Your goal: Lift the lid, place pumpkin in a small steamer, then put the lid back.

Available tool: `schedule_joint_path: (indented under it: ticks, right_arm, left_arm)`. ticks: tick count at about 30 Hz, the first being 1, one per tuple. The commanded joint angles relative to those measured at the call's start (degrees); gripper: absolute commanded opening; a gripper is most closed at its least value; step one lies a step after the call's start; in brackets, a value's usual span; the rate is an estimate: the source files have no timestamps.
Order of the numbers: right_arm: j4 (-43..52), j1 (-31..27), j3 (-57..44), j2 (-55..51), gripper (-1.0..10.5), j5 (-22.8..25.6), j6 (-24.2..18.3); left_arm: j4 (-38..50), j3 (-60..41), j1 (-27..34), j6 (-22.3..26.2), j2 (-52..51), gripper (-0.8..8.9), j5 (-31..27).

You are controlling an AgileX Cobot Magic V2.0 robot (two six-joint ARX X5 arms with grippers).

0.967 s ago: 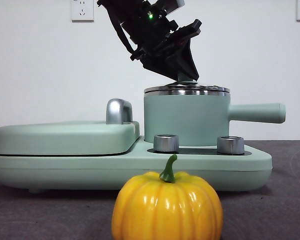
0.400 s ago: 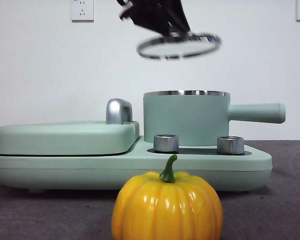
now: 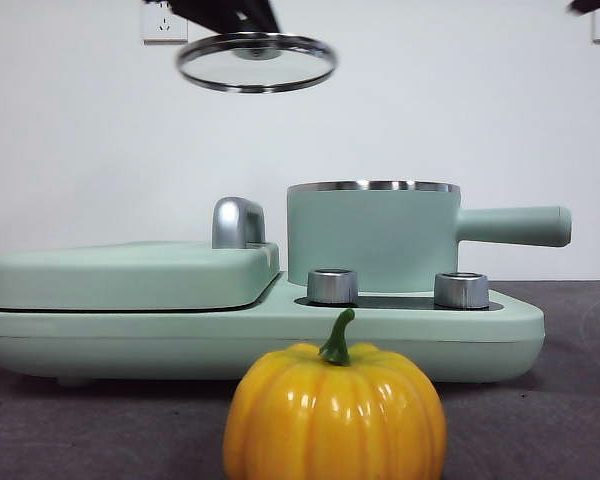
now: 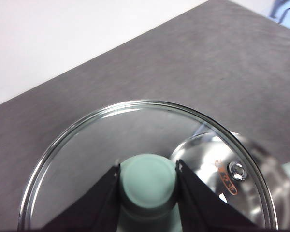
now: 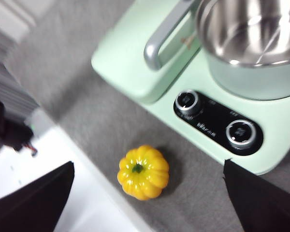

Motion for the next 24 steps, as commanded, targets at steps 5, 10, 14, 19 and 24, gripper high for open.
schedule_joint_path:
  ticks: [5,10,14,19,24]
  right_arm:
    - [0.68,15.87,2.84,11.43,4.9,11.50,3.65]
    - [1.07,22.21,3.45,19.82,4.9,14.45,5.40]
    - [1.29,24.98,3.87,25.68,4.9,15.91,5.79]
    - [2.64,26.71,3.87,31.56,5.0,16.26,5.95]
    - [5.95,27.85,3.85,35.85,5.8,17.14,6.38]
  left_arm:
    - [-1.07,2.03,4.50,0.26,-1.18,0.14,0.17]
    - [-2.14,2.01,7.37,0.68,-1.18,0.14,0.22]
    - [-2.16,2.01,9.16,0.68,-1.18,0.14,0.22]
    - [-2.01,2.01,10.29,0.66,-1.18,0.14,0.24]
    - [-1.90,2.01,10.67,0.66,-1.18,0.14,0.28]
